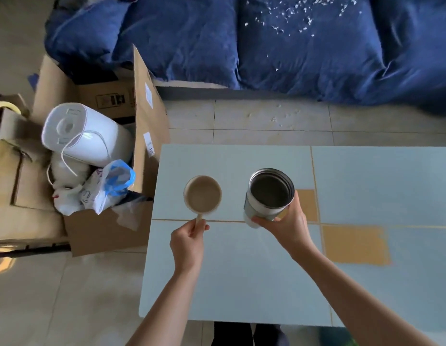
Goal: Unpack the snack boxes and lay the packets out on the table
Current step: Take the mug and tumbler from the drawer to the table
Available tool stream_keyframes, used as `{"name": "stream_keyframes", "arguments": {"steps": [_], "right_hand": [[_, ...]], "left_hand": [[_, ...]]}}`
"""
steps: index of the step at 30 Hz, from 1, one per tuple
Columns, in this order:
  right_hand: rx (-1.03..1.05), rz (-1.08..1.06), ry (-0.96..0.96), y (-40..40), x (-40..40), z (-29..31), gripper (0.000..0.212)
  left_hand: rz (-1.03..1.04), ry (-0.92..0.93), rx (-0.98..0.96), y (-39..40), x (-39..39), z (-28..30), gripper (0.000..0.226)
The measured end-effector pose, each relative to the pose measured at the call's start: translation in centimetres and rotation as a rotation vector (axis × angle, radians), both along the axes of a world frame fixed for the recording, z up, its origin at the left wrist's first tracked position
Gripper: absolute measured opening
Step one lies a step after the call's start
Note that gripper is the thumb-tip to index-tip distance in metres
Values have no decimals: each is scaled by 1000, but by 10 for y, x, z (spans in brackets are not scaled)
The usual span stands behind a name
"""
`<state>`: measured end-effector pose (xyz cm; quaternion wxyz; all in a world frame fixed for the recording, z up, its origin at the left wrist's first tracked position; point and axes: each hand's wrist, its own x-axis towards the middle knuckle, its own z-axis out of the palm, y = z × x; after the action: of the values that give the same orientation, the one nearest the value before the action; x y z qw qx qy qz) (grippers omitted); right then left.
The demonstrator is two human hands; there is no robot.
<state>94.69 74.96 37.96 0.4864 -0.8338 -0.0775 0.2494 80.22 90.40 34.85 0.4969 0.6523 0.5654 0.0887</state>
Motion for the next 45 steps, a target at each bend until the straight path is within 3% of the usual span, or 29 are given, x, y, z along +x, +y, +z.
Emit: {"name": "stream_keyframes", "arguments": {"steps": [9, 15, 45], "right_hand": [[-65, 4, -12, 25, 20, -96, 84], [-131, 34, -76, 25, 26, -131, 85], [-96, -17, 5, 5, 30, -177, 87]], "left_hand": [[25, -8, -35, 20, 15, -99, 28], [70, 7, -43, 10, 18, -135, 31], [175, 32, -5, -29, 33, -180, 32]]}}
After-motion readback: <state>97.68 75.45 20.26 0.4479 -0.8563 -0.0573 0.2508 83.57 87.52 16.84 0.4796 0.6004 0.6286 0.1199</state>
